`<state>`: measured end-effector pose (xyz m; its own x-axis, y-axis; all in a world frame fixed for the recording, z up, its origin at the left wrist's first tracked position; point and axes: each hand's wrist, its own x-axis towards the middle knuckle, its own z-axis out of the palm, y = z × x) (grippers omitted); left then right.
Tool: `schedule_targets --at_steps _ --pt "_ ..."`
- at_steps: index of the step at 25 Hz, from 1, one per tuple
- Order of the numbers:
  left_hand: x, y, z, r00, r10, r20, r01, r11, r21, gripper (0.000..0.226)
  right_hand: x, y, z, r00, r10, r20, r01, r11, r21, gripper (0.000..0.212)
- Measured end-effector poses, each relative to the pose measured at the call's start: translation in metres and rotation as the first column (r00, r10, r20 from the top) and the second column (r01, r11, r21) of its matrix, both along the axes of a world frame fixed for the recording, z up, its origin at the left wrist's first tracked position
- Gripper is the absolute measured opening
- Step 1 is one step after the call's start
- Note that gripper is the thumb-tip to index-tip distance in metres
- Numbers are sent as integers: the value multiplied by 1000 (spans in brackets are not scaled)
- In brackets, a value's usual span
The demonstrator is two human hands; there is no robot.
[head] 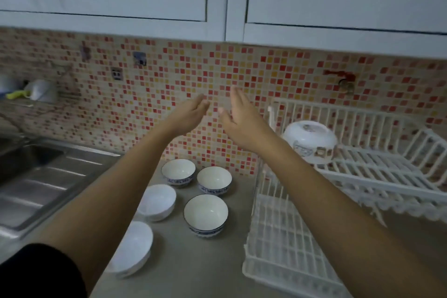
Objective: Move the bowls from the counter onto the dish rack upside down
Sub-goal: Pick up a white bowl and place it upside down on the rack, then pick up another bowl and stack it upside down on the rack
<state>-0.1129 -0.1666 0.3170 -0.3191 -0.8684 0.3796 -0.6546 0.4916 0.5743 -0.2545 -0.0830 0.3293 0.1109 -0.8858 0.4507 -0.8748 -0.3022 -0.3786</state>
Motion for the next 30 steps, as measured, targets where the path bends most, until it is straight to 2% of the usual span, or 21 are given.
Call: schedule_targets --at_steps 5,11,14,18,21,24,27,30 --pt "109 1 -69 971 180 160 -204 967 153 58 97 -24 -89 1000 30 7 -30 987 158 64" --pt "206 20 -179 909 229 347 -358 857 370 54 185 -24 -235 999 -31 21 19 903 430 68" --pt "235 25 -235 888 210 409 -400 791 463 53 211 -17 -291 991 -116 65 60 824 563 69" --pt "257 30 -308 859 237 454 -479 688 546 55 231 -15 -341 938 -273 215 13 646 763 69" --pt "262 32 -334 859 283 426 -499 647 577 48 240 -18 -359 914 -280 293 -59 623 780 53" --pt "268 33 -338 863 281 420 -493 650 578 48 243 -21 -359 902 -308 304 -24 665 746 44" --pt "270 37 -324 881 364 301 -471 642 604 38 243 -18 -344 896 -282 343 -56 694 717 42" --pt "259 40 -281 839 498 218 -537 695 479 28 241 -18 -307 887 -238 396 -88 754 651 43"
